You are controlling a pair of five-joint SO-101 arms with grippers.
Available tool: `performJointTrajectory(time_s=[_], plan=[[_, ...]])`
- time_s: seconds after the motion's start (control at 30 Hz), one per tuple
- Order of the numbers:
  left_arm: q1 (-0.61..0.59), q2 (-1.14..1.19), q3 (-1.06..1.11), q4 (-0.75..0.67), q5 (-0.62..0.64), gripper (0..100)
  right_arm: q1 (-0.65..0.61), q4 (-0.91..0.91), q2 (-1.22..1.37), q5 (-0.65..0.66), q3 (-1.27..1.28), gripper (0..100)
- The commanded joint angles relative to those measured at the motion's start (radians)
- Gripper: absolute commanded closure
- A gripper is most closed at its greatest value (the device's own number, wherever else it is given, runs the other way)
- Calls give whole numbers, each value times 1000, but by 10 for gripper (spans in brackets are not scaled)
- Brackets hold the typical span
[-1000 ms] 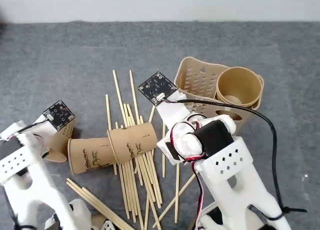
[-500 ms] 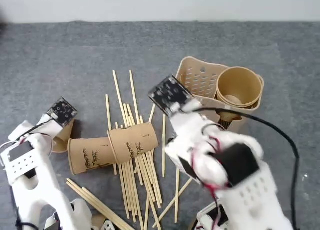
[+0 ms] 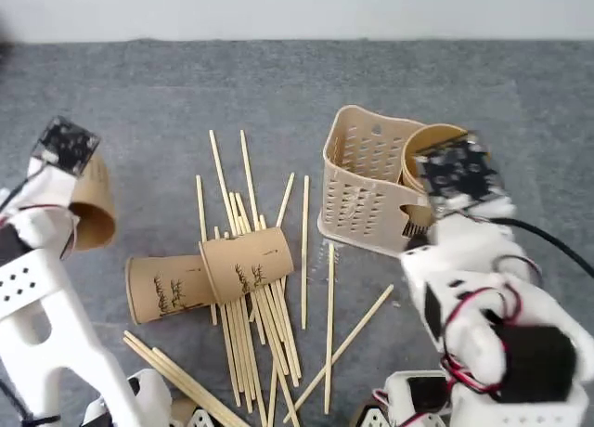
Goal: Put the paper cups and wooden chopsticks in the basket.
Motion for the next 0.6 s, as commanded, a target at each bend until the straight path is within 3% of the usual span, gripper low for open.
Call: performJointTrajectory(time_s=[0.0,0.23,0.57], plan=[[83,-2,-183,153,74,988,160,39,8,21,-46,801],[269,5,-568,439,247,988,357,38,1,23,-41,801],[608,6,-690,445,496,988,475,2,-2,21,153,798]])
